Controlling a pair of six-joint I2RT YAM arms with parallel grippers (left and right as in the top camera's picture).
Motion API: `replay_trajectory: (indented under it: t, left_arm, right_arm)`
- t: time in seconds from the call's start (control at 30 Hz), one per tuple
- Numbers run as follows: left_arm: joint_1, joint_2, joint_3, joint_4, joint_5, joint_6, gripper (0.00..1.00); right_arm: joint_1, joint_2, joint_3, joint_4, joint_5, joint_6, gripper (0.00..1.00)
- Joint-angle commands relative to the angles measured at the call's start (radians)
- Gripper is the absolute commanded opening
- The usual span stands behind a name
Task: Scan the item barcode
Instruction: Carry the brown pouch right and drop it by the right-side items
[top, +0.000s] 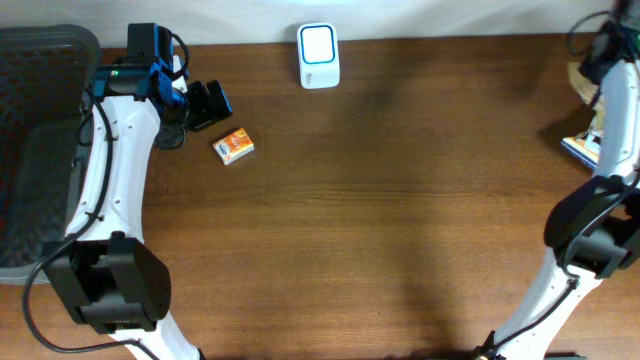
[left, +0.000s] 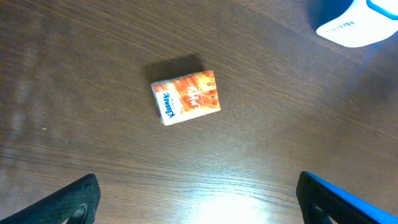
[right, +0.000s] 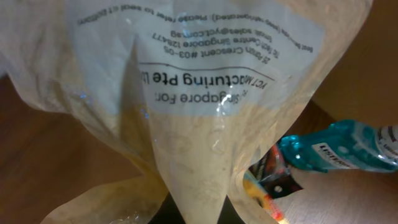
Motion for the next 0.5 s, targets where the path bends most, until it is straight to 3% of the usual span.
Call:
replay_trajectory:
  t: [0.0, 0.1, 0.23, 0.3, 0.37, 0.47]
  left_arm:
    - [-0.001, -0.008, 0.002, -0.002, -0.007, 0.012, 0.99]
    - [-0.001, -0.008, 0.002, -0.002, -0.008, 0.012, 0.99]
    - [-0.002, -0.008, 0.002, -0.002, -0.007, 0.012, 0.99]
    - [-0.003, -0.008, 0.002, -0.002, -0.007, 0.012, 0.99]
    - [-0.003, -0.008, 0.002, -0.002, -0.007, 0.012, 0.99]
    - [-0.003, -0.008, 0.002, -0.002, -0.007, 0.012, 0.99]
  right_arm:
    - [-0.055, 0.058, -0.016, 0.006, -0.013, 0.012, 0.05]
    - [-0.093, 0.089, -0.017, 0.008, -0.014, 0.012, 0.13]
    - [-0.110, 0.099, -0.017, -0.003, -0.014, 0.012, 0.13]
    - [-0.111, 0.099, -0.017, -0.017, -0.014, 0.012, 0.22]
    - [-0.111, 0.098, -0.017, -0.040, -0.014, 0.012, 0.46]
    - [-0.102, 0.087, -0.016, -0.080, -0.064, 0.012, 0.49]
